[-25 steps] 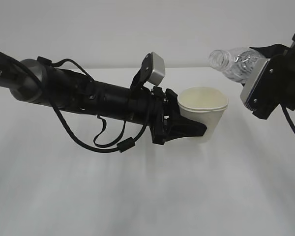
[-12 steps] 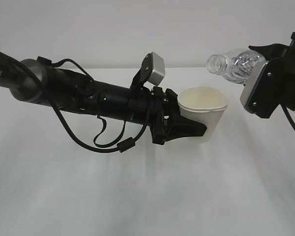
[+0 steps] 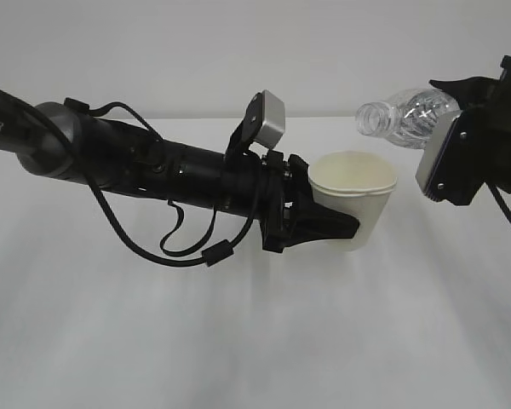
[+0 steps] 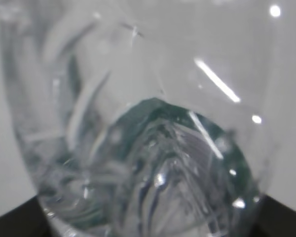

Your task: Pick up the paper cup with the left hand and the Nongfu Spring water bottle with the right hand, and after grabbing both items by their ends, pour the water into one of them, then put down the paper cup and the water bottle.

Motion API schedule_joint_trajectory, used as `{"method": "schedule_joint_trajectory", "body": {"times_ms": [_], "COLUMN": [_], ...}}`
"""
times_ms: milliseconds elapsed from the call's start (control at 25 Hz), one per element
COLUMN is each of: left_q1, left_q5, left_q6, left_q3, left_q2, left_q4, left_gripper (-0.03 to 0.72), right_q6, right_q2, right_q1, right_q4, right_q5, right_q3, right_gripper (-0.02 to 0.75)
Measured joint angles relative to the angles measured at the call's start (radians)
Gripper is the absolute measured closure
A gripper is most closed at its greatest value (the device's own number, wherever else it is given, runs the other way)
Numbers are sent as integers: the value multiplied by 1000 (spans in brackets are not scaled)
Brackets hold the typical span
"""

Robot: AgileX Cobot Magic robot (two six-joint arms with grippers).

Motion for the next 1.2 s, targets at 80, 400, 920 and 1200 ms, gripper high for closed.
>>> {"method": "schedule_joint_trajectory", "body": {"times_ms": [80,400,920,1200], "left_q1": [0,0,0,0], "left_q5": [-2,-16,10,10], "left_q6": [0,-5,-13,-14], "left_q3": [0,0,0,0], "left_q2": [0,0,0,0], "left_q4": [6,35,23,21], "left_gripper": [253,253,253,253], "right_q6": [-11,-43,-72,-87], "right_q2": [0,0,0,0], "right_q1": [0,0,0,0], "right_q4": [0,1,2,2], "right_q5": [0,0,-1,-7], "right_q3": [0,0,0,0], "right_gripper": [265,265,265,265]}}
